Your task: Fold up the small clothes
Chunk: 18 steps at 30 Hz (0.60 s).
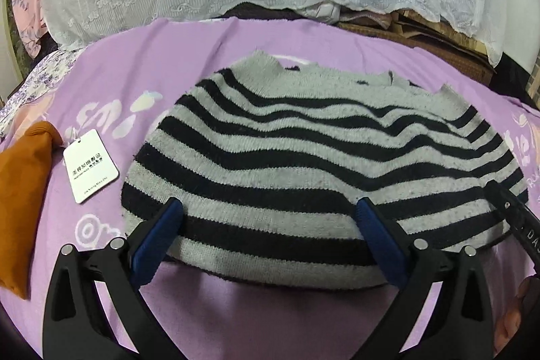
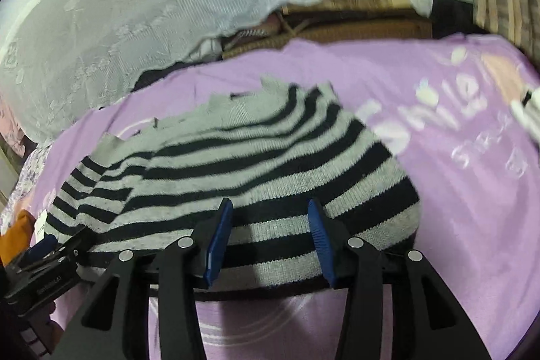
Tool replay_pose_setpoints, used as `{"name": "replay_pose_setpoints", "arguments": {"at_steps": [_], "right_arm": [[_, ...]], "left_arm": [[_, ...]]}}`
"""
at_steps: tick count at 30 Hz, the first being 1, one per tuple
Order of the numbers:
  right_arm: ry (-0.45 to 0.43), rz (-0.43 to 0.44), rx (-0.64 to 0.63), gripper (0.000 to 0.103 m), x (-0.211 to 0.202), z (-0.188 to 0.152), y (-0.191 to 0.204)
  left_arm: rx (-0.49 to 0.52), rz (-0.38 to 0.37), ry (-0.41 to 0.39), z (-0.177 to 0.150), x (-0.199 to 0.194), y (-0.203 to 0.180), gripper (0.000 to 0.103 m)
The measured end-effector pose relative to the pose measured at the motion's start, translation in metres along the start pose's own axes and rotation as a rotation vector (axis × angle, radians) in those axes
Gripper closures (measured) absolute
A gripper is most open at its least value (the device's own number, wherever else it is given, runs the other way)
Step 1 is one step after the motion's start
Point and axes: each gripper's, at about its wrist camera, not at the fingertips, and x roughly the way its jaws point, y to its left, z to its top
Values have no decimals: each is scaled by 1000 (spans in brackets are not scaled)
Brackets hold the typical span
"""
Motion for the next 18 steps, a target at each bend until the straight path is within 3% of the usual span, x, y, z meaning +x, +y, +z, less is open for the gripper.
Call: {"name": "replay_pose_setpoints", "arguments": {"at_steps": [5, 9, 15, 18], "right_arm": [[21, 6, -29, 43, 6, -3, 7], [17, 10, -32, 43, 5, -4, 8], [-110, -5, -9, 44, -20, -5, 5], [-101, -39, 33, 44, -17, -3, -3]], "left_arm": [[29, 21, -1, -2, 3, -4, 4], [20, 11, -13, -2, 0, -2, 4], [-61, 24, -111, 7, -21, 17, 4], [-111, 45, -54, 10, -7, 33, 4]]}}
